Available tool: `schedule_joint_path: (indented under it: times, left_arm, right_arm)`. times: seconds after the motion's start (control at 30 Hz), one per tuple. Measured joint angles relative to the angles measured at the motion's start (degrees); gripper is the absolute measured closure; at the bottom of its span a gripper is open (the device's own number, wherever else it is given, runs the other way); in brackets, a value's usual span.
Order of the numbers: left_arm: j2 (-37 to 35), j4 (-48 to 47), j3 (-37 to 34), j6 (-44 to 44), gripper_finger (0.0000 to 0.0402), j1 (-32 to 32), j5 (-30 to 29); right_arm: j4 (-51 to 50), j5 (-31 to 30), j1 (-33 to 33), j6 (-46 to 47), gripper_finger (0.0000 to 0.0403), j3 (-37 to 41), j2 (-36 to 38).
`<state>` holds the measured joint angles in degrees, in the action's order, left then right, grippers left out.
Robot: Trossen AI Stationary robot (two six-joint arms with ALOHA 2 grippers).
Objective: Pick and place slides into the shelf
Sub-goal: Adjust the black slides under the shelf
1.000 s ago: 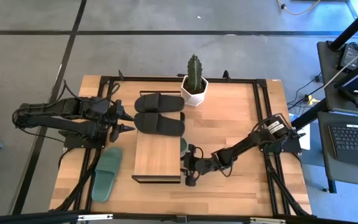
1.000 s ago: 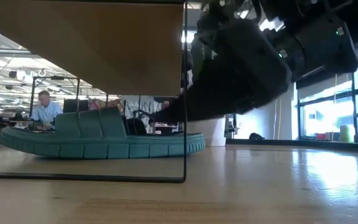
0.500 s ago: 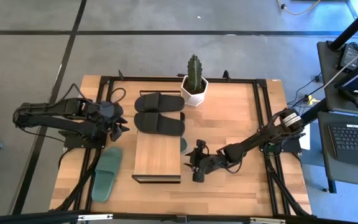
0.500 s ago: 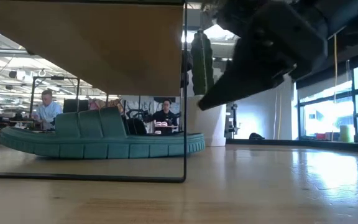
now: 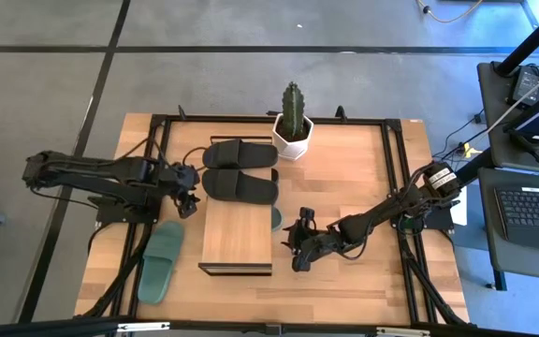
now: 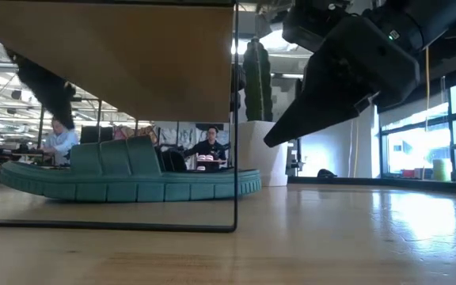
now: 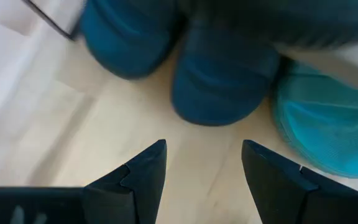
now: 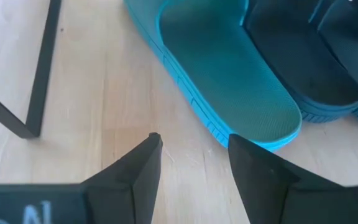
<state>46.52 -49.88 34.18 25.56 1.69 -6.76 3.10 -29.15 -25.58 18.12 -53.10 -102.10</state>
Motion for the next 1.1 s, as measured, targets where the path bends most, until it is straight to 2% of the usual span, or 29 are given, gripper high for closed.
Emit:
schedule_joint_path:
  times: [0.13, 0.37, 0.77, 1.1]
  left_arm:
    - [-0.5, 6.5, -5.2, 2.1, 0.0202, 0.0, 2.0]
    - [-4.8, 12.9, -11.0, 4.1, 0.0202, 0.0, 1.5]
    - [-16.6, 17.4, -17.9, 4.2, 0.0202, 0.0, 0.9]
    - [-18.9, 21.3, -23.5, 5.5, 0.0202, 0.0, 1.3]
  right_arm:
    - [-1.0, 0.0, 0.0, 1.0, 0.0216, 0.0, 0.0]
    - [-1.7, -0.1, 0.0, 1.2, 0.0216, 0.0, 0.0]
    - [-2.0, -1.3, 0.0, 1.3, 0.0216, 0.0, 0.0]
    - [-1.9, -1.4, 0.0, 1.2, 0.0216, 0.0, -0.1]
